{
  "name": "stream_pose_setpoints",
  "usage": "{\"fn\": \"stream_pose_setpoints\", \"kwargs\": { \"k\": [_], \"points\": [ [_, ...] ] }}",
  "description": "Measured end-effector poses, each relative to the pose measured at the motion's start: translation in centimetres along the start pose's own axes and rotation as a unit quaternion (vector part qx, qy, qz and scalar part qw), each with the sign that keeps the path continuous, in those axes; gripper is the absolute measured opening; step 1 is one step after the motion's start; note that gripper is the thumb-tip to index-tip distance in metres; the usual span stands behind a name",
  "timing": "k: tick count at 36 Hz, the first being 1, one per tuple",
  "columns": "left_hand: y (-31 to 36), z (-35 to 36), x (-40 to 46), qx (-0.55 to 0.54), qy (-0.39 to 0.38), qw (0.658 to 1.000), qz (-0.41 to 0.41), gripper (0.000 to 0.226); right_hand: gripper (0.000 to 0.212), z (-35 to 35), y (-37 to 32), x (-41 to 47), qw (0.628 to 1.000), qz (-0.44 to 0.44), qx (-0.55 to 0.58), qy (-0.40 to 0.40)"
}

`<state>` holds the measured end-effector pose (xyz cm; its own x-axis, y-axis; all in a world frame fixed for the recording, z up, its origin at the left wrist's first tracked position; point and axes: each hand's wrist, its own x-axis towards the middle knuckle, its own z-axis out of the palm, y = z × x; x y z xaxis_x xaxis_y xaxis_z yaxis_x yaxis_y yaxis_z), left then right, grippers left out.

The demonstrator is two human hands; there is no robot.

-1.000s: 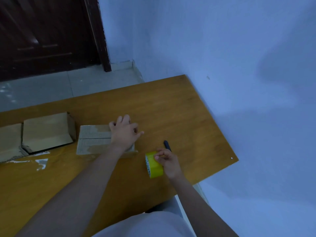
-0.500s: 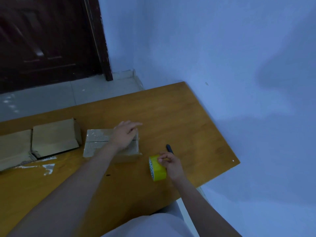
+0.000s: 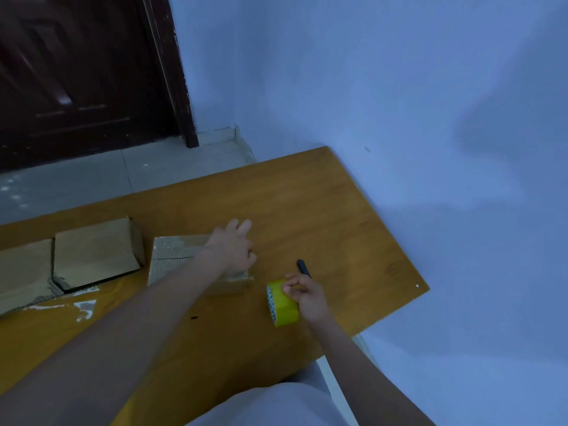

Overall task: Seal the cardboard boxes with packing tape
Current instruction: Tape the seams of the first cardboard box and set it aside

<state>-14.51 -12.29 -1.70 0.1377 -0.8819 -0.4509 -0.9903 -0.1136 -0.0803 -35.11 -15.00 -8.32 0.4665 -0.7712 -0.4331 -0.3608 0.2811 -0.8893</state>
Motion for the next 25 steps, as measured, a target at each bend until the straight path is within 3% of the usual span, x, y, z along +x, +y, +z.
{"fn": "stream_pose_setpoints", "kwargs": {
  "k": [4,13,18,21,25],
  "points": [
    [1.1,-0.2,0.2,0.056,-0.018,0.998,-0.015,0.056,0.023,0.0,-0.1,0.0,1.000,0.006,0.004,-0.002],
    [-0.5,2.3,-2.4,-0.143,0.116,0.983,-0.003,0.046,0.015,0.0,-0.2,-0.2,1.000,0.023,0.019,0.001],
    [0.7,4.5,-4.8,-0.122,0.090,0.988,0.007,0.044,0.014,0.1,-0.5,-0.5,0.999,0.025,0.020,0.000],
    [1.5,5.9,-4.8,-0.097,0.153,0.983,0.009,0.034,0.014,0.2,-0.6,-0.5,1.000,0.026,0.013,0.000],
    [2.3,6.5,-4.0,-0.116,0.230,0.965,-0.055,0.026,0.019,0.3,-0.5,-0.6,1.000,0.026,-0.007,0.000]
  ]
}}
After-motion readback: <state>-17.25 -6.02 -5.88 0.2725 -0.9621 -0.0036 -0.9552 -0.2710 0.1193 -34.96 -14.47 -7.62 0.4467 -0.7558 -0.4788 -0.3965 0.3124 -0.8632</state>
